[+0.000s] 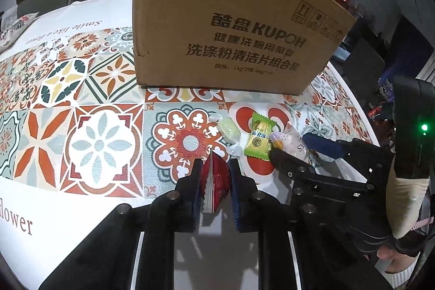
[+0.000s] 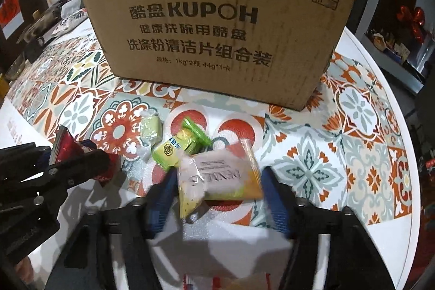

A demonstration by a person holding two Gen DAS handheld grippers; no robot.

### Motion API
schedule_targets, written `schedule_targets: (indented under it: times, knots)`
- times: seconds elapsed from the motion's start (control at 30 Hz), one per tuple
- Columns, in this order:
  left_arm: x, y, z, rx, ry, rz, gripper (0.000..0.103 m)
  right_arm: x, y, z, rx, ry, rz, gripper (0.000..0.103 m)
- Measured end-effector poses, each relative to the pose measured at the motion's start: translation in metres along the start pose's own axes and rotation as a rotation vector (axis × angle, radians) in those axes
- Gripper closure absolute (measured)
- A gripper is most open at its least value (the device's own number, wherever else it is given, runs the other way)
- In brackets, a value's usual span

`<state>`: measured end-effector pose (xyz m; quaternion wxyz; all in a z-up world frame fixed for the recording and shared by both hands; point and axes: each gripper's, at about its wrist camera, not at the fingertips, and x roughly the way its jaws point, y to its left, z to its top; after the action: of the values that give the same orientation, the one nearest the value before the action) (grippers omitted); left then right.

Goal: Organize snacks
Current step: 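Grasp the red wrapped candy with the left tool while the right tool grasps the DENMAS packet, then carry both snacks over the cardboard box and release them inside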

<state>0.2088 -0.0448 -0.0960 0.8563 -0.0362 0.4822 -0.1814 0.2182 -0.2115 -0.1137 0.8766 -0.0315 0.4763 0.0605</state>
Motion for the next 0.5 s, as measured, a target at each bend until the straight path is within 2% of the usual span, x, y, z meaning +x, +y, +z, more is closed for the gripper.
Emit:
schedule_targets:
  times: [0.23, 0.5]
  knots:
    - [-0.003, -0.01, 0.0, 0.015, -0.01, -0.005, 0.084, -0.015, -0.003, -0.005, 0.02, -0.046, -0.001, 0.067]
    - [-0.02, -0.021, 0.002, 0.041, -0.048, -0.01, 0.084, -0.039, -0.009, -0.005, 0.075, -0.094, 0.019, 0.071]
